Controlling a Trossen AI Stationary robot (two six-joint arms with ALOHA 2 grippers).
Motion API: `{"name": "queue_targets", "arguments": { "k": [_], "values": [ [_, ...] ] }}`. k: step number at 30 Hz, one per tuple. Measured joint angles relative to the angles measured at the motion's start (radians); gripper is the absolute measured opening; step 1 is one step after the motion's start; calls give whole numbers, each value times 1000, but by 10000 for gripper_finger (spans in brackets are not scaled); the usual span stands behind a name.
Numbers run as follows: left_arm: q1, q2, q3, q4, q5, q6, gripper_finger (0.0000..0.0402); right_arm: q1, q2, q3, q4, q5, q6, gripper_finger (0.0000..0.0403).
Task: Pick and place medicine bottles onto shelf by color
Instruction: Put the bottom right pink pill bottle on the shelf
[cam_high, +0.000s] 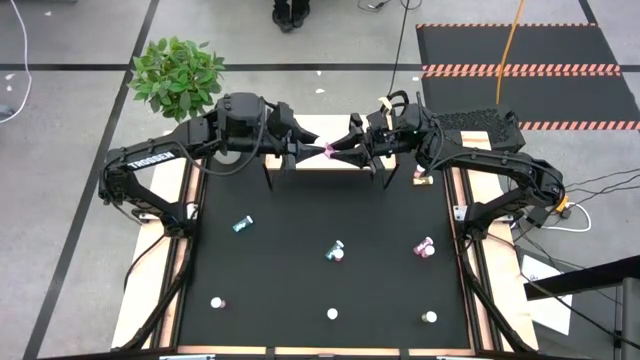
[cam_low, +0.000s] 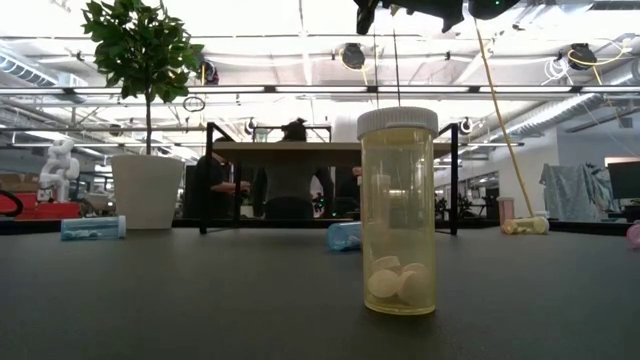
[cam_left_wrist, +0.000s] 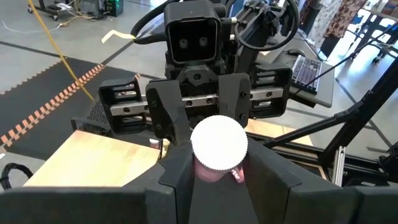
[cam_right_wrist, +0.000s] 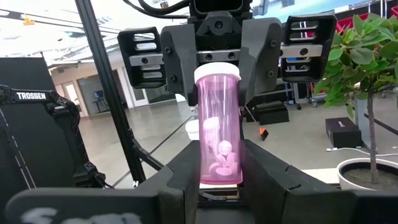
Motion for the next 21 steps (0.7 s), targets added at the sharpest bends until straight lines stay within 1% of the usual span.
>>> {"name": "queue_targets", "arguments": {
  "k": [7, 10, 13, 18, 21],
  "values": [
    [0, 0, 0, 0, -1, 1, 124, -2, 0, 0, -4, 0, 5, 98],
    [7, 0, 0, -1, -18, 2, 124, -10, 0, 0, -23, 19, 6, 108],
    [20, -1, 0, 7, -26, -1, 124, -27, 0, -3, -43, 26, 14, 133],
    [44, -2, 2, 12, -64, -5, 124, -65, 1, -3, -74, 35, 29, 190],
    [66, -2, 2, 4, -131, -4, 124, -88, -20, -4, -173, 108, 31, 220]
  ]
}}
